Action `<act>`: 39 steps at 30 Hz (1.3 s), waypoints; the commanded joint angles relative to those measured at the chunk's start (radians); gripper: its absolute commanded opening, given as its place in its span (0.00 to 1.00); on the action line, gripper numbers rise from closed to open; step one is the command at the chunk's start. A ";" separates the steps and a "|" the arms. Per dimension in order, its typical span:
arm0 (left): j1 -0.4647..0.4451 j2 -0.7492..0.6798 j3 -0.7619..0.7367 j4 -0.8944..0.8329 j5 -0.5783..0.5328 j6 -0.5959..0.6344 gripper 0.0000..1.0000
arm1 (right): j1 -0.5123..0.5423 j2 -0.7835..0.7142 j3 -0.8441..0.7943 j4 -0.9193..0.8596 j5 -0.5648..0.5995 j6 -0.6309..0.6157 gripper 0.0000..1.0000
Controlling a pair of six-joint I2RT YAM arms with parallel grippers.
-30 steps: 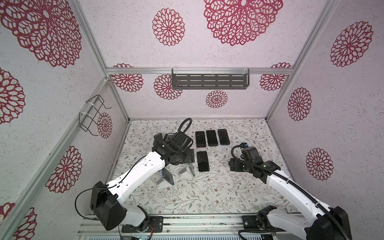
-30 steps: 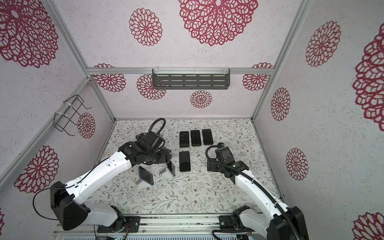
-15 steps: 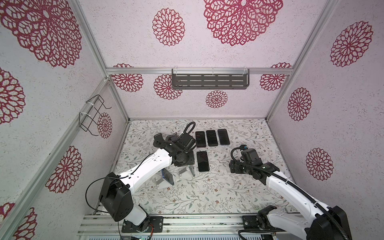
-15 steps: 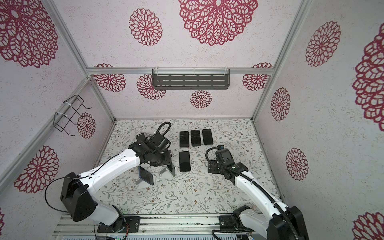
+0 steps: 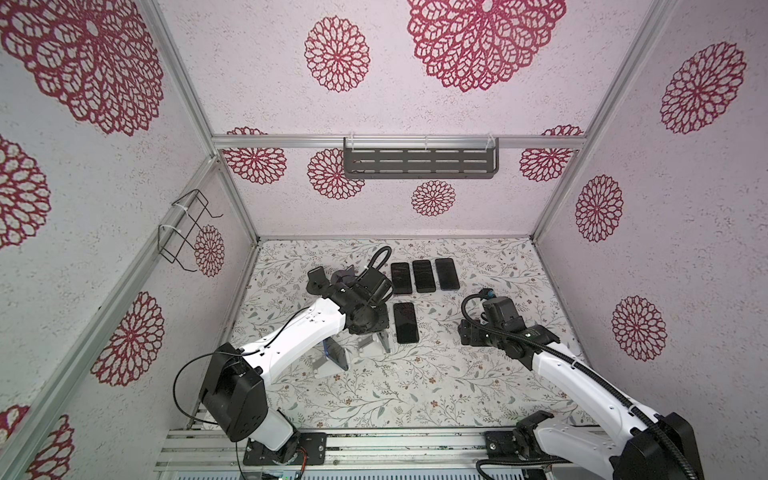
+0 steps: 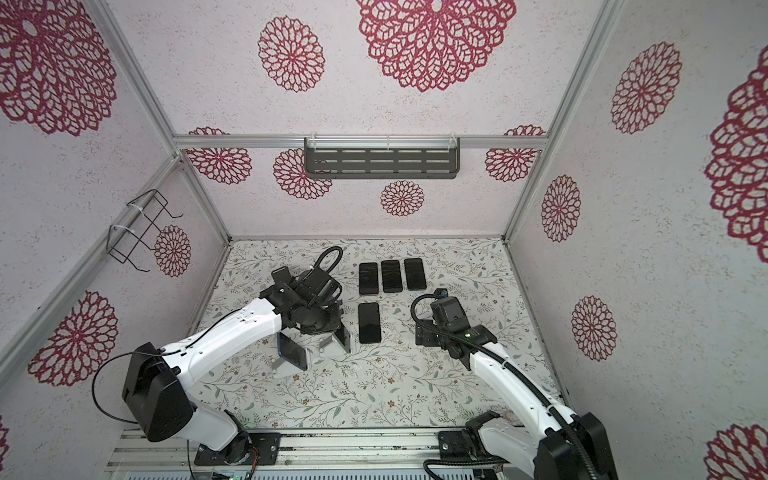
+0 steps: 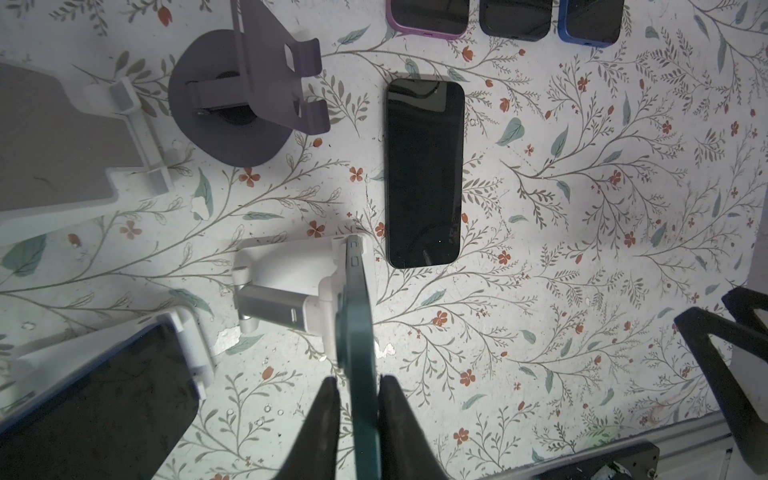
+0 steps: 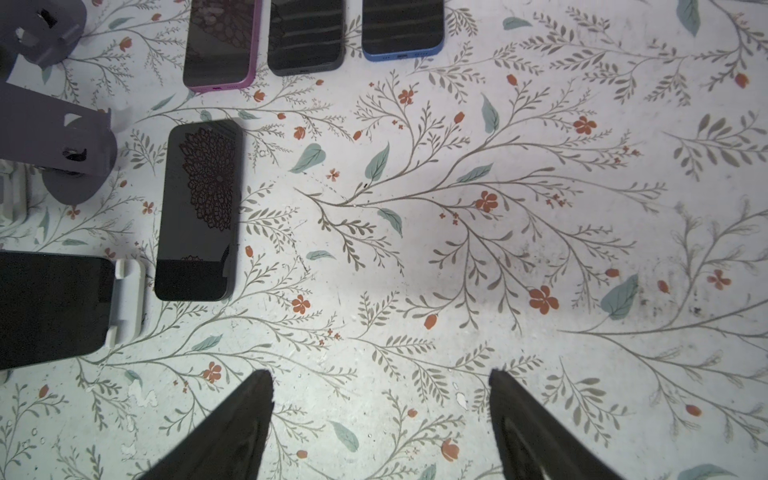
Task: Remove the phone from the phone stand
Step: 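Grasp the teal-edged phone on its white stand with the left gripper, then lift the teal-edged phone with the left gripper while the right gripper approaches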
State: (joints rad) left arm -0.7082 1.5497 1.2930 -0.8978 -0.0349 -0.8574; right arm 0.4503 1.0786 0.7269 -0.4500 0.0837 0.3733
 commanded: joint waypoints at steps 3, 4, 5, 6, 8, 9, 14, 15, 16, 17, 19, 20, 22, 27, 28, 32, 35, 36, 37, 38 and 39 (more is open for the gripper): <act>-0.004 -0.004 -0.001 0.001 -0.018 -0.002 0.14 | -0.005 0.007 0.029 0.007 -0.008 -0.021 0.83; -0.004 -0.003 0.004 -0.001 -0.018 -0.001 0.13 | -0.006 0.011 0.028 0.008 -0.011 -0.021 0.83; -0.004 -0.003 0.011 -0.008 -0.016 -0.001 0.12 | -0.005 0.016 0.026 0.013 -0.016 -0.025 0.83; -0.004 -0.004 0.016 -0.013 -0.016 0.001 0.11 | -0.004 0.022 0.027 0.015 -0.021 -0.028 0.83; -0.004 -0.006 0.033 -0.029 -0.021 0.007 0.09 | -0.005 0.032 0.033 0.019 -0.042 -0.039 0.83; -0.004 -0.007 0.039 -0.036 -0.024 0.009 0.09 | -0.004 0.037 0.035 0.021 -0.053 -0.042 0.82; -0.003 -0.021 0.079 -0.050 -0.019 0.036 0.05 | -0.004 0.040 0.022 0.071 -0.133 -0.043 0.80; -0.002 -0.026 0.086 -0.047 -0.017 0.042 0.05 | -0.003 0.040 0.022 0.075 -0.140 -0.042 0.80; -0.001 -0.030 0.097 -0.046 -0.012 0.053 0.04 | -0.003 0.039 0.022 0.076 -0.140 -0.040 0.80; 0.003 -0.032 0.109 -0.047 -0.008 0.064 0.05 | -0.003 0.041 0.028 0.072 -0.142 -0.040 0.80; 0.016 -0.033 0.132 -0.048 0.017 0.094 0.04 | -0.003 0.051 0.044 0.056 -0.149 -0.046 0.79; 0.026 -0.032 0.144 -0.047 0.034 0.110 0.04 | -0.002 0.053 0.052 0.051 -0.152 -0.049 0.78; 0.052 -0.029 0.170 -0.050 0.073 0.147 0.02 | 0.000 0.053 0.069 0.044 -0.157 -0.059 0.78; 0.157 -0.023 0.245 -0.069 0.160 0.267 0.00 | 0.012 0.069 0.116 0.033 -0.163 -0.103 0.80; 0.181 -0.020 0.260 -0.073 0.182 0.306 0.00 | 0.022 0.078 0.125 0.036 -0.167 -0.116 0.81; 0.273 -0.004 0.329 -0.110 0.207 0.419 0.00 | 0.096 0.096 0.163 0.078 -0.170 -0.168 0.82; 0.337 0.001 0.349 -0.103 0.277 0.476 0.00 | 0.149 0.120 0.220 0.112 -0.217 -0.207 0.81; 0.358 0.003 0.353 -0.104 0.303 0.491 0.00 | 0.166 0.129 0.246 0.118 -0.235 -0.228 0.81; 0.376 0.003 0.353 -0.102 0.333 0.503 0.00 | 0.183 0.141 0.271 0.123 -0.254 -0.254 0.81; 0.394 0.003 0.348 -0.097 0.361 0.510 0.00 | 0.196 0.148 0.289 0.128 -0.276 -0.280 0.80; 0.414 0.003 0.336 -0.085 0.393 0.513 0.00 | 0.206 0.161 0.303 0.142 -0.305 -0.321 0.80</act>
State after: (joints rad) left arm -0.3248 1.5494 1.6218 -1.0088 0.2363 -0.4187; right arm 0.6319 1.2312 0.9657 -0.3676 -0.1402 0.1646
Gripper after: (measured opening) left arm 0.123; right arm 0.798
